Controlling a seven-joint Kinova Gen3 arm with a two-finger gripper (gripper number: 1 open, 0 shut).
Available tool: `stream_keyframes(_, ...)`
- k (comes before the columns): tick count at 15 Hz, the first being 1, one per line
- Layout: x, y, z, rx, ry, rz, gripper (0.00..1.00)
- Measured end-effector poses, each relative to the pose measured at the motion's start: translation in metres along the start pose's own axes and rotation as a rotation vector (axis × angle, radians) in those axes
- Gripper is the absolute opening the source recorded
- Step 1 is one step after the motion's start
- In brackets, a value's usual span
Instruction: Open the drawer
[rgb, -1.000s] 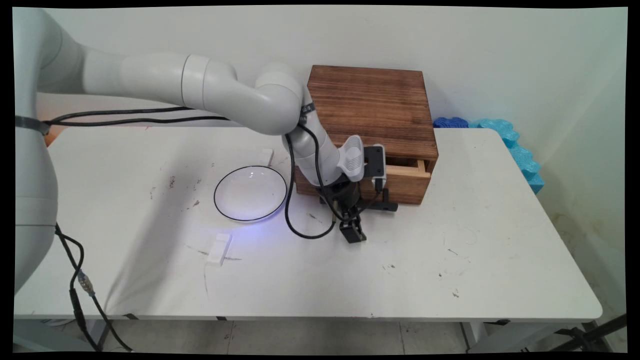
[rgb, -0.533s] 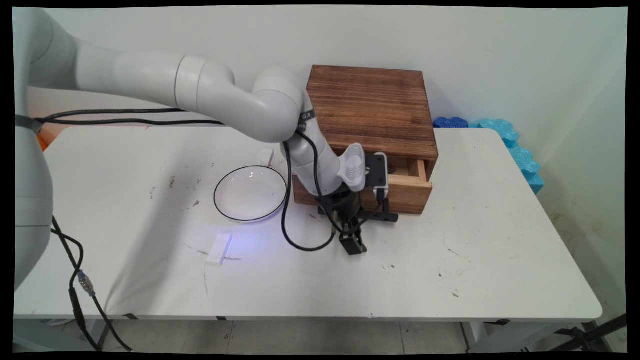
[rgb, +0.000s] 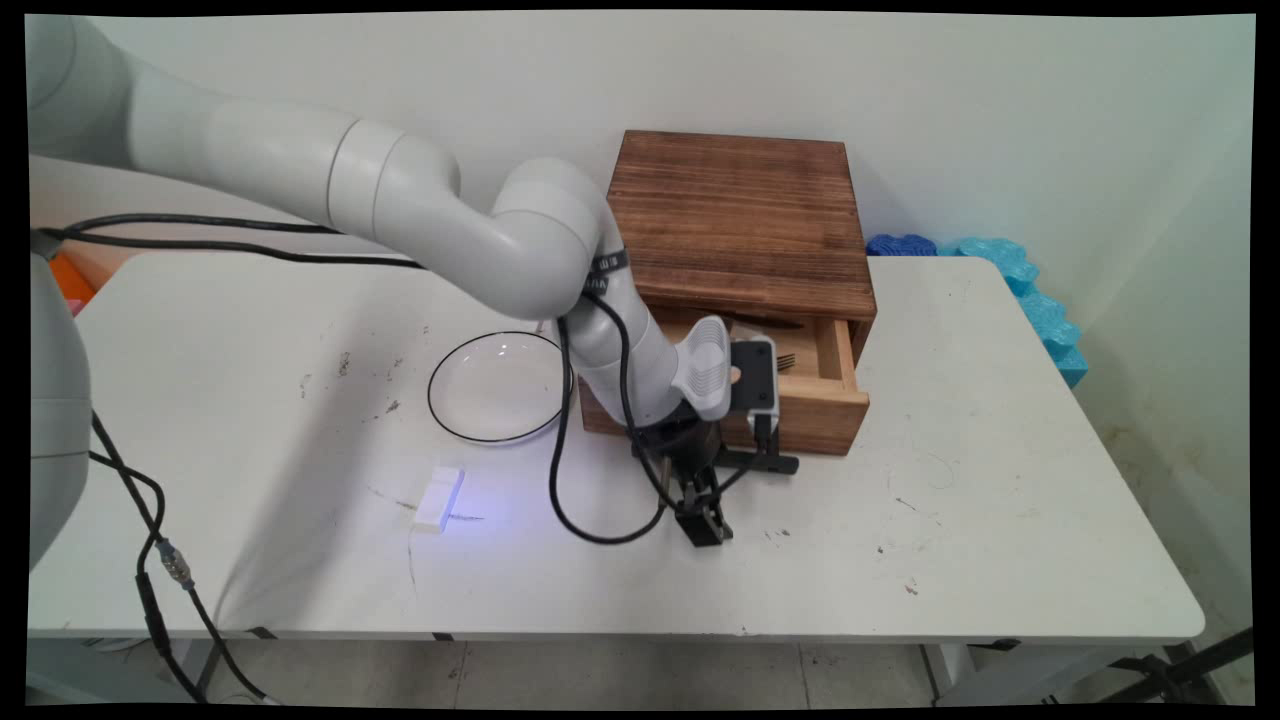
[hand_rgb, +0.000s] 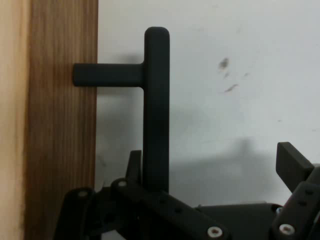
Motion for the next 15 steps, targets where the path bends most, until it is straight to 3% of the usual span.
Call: stream_keyframes(15,0.008,0.072,-0.008,-0.017,0.002,0.009,1.0)
